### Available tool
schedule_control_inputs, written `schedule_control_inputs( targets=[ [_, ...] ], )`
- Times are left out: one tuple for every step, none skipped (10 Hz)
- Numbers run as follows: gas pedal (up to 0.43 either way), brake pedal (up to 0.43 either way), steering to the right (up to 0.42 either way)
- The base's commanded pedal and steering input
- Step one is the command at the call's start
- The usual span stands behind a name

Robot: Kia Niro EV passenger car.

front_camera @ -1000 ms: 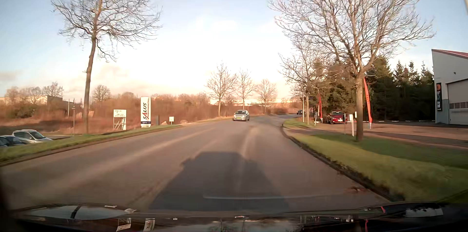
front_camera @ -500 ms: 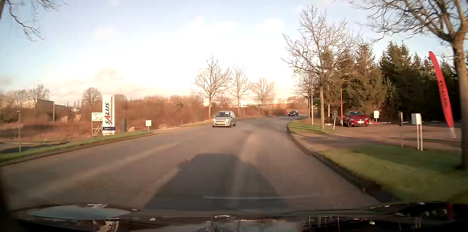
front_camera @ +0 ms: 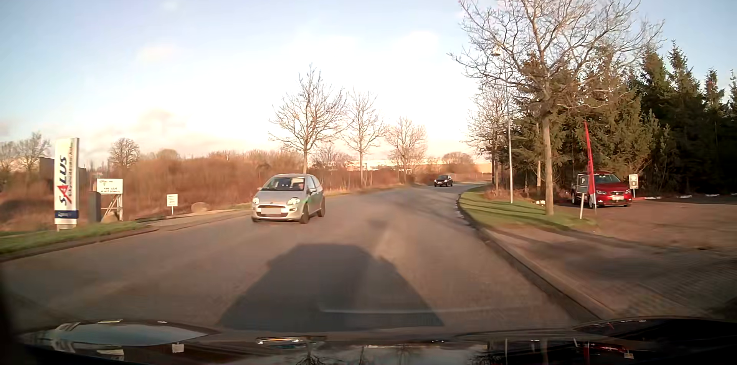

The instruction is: Follow the waypoints while adhering to traffic rules and regulations

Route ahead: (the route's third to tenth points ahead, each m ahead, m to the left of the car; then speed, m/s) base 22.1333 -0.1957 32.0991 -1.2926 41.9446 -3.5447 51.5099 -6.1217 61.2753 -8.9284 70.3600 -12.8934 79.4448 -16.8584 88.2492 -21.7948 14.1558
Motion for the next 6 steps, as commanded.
schedule_control_inputs(
  targets=[
    [0.169,0.000,0.025],
    [0.169,0.000,0.028],
    [0.169,0.000,0.028],
    [0.169,0.000,0.028],
    [0.169,0.000,0.028],
    [0.169,0.000,0.029]
  ],
)
